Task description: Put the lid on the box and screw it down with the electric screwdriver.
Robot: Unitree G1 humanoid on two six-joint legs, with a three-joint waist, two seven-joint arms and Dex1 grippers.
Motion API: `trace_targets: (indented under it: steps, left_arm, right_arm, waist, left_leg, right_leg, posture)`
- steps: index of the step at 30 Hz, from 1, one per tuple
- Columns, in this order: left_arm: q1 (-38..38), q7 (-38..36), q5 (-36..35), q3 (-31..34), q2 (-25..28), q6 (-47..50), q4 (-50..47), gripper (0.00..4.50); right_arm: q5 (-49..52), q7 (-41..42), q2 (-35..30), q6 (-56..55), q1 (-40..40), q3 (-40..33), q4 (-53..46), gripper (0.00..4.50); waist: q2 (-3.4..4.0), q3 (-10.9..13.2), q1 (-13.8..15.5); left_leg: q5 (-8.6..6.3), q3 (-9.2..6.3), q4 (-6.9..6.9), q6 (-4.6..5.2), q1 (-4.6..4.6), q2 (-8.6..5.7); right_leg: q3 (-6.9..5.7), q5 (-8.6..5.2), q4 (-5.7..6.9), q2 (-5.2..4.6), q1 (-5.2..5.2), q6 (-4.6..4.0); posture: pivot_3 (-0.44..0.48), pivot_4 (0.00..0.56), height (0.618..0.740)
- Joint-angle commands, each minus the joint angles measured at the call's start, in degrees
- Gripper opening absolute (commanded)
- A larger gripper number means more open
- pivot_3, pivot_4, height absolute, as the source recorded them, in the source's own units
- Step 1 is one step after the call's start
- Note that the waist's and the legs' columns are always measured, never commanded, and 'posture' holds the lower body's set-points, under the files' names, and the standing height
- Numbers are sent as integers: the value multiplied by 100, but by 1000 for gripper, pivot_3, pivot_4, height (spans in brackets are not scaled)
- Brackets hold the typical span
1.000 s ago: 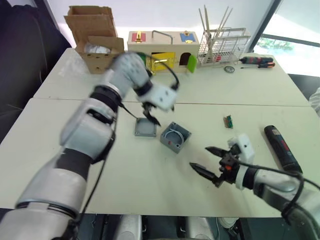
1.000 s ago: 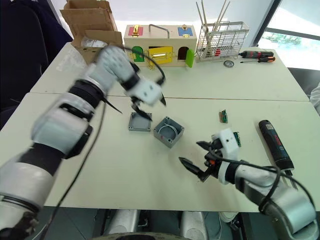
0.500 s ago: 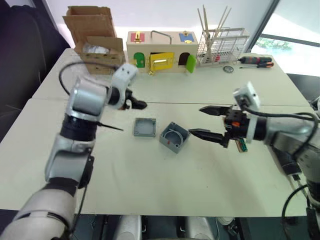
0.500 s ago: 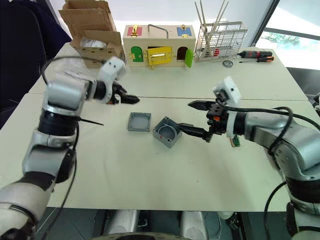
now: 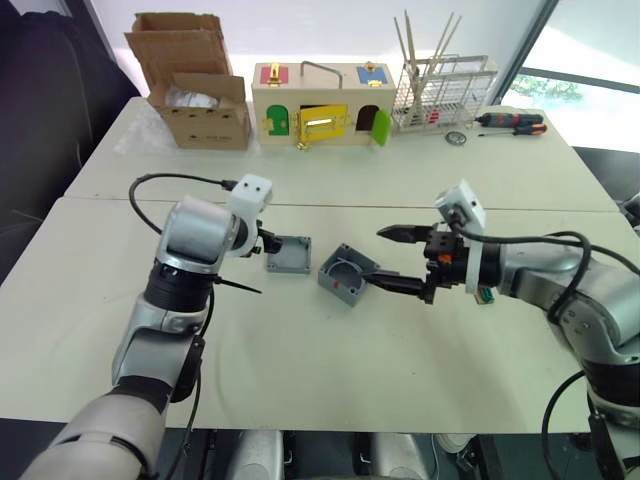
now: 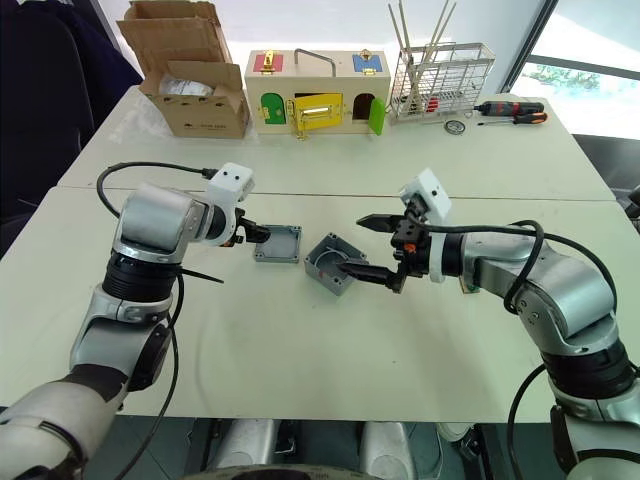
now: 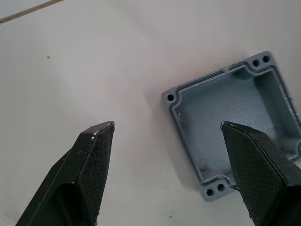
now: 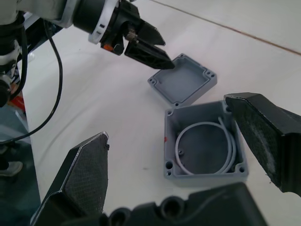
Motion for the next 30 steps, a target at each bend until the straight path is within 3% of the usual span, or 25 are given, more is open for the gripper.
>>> trace_targets:
  steps: [1,4,7,13,18,20,25,28,30]
  left_arm:
    - [36,141,-270,-63,-31,28,45,3712]
    - [143,244,-447,-132,-23,-11,121,3712]
    - [262,366,-564,-228,10,-156,142,2903]
    - [418,662,-676,-148,-39,-356,208,10]
    - [541,898,-722,134,-130,-895,158,10]
    - [582,924,-714,298,-89,-1624,90,10]
    - [725,851,-1293,1565,-405,-5087,-313,10]
    - [781,791,-1723,1999,-650,-5942,-427,10]
    - [805,743,-1779,1937,-707,-6377,-553,10]
  right_arm:
    - [199,-49,-66,156,45,-204,-376,4500]
    - [231,-96,-76,229,97,-230,-483,4500]
    - [252,-132,-61,263,131,-270,-536,4500]
    - [276,-157,-76,299,238,-383,-598,4500]
    - [236,-198,37,176,228,-476,-414,4500]
    - [247,-350,324,7,101,-602,-164,4500]
    - [143,-1084,1497,-410,-681,-779,872,4500]
    - [82,-1281,2013,-616,-1080,-803,1414,4500]
    - [213,-1340,2339,-610,-1499,-835,1806,4500]
  waist:
    - [0,0,-5]
    - [0,0,-6]
    - [1,-1,-6]
    - [3,-2,-2]
    - [7,-5,7]
    - [6,-5,9]
    - [2,-2,-10]
    - [3,-2,-14]
    - [4,-2,-14]
  left_leg:
    - [0,0,0,0,0,0]
    - [0,1,0,0,0,0]
    - [0,1,0,0,3,-1]
    - [0,1,0,0,18,-1]
    - [-1,1,0,0,24,-1]
    - [-1,1,0,0,29,-2]
    - [10,1,-6,-19,17,0]
    - [10,10,-22,-20,14,0]
    - [10,17,-25,-20,16,-4]
  right_leg:
    - [0,0,0,0,0,0]
    - [0,0,0,0,0,0]
    - [0,0,0,0,0,0]
    - [1,-1,-2,-2,11,-1]
    - [2,-1,-2,-4,12,-2]
    - [2,-1,-2,-5,18,-2]
    - [1,1,-1,-7,3,-5]
    - [1,2,-1,-8,0,-4]
    - [1,2,-4,-9,1,-3]
  posture:
    - [0,150,728]
    - [0,150,728]
    - [0,150,728]
    - [0,150,728]
    - [0,150,728]
    - [0,150,728]
    - [0,150,728]
    - [0,150,728]
    - [0,150,728]
